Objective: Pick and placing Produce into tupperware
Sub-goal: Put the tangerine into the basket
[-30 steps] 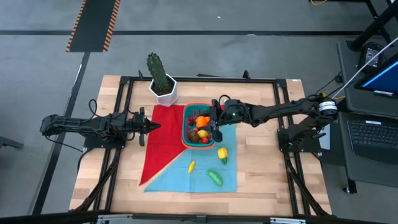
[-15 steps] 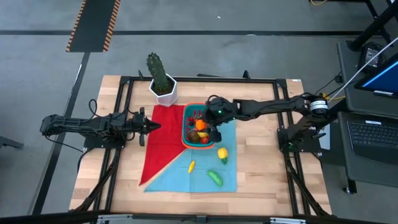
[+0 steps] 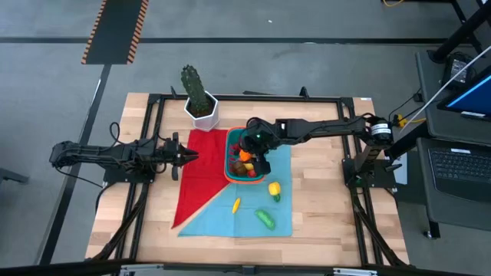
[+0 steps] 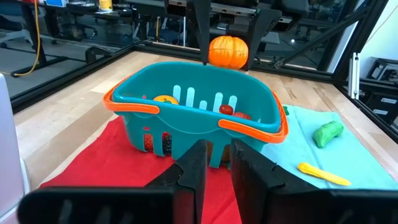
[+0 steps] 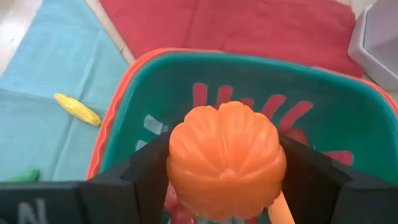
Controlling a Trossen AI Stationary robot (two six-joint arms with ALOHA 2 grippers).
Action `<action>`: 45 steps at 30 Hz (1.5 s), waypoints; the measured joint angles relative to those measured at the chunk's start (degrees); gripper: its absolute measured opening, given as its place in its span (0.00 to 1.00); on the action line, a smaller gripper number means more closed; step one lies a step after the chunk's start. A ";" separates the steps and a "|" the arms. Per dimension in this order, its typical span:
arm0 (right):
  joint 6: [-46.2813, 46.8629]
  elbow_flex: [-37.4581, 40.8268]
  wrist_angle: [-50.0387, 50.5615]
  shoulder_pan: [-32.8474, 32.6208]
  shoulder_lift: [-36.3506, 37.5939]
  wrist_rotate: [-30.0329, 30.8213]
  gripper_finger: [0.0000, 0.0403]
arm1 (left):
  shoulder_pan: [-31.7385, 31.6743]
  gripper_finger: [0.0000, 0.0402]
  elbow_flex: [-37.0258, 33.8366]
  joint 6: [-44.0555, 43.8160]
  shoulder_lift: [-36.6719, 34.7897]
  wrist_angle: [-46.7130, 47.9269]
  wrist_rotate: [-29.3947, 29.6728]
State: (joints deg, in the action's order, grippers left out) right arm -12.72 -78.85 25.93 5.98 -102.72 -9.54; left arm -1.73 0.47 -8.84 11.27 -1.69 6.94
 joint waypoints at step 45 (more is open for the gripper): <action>0.43 0.55 1.49 1.09 -7.87 1.07 0.61 | 0.01 0.25 -0.01 -0.01 -0.02 0.02 -0.02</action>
State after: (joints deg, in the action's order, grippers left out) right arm -12.29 -78.30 27.42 7.07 -110.59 -8.47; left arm -1.73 0.46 -8.85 11.25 -1.67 6.92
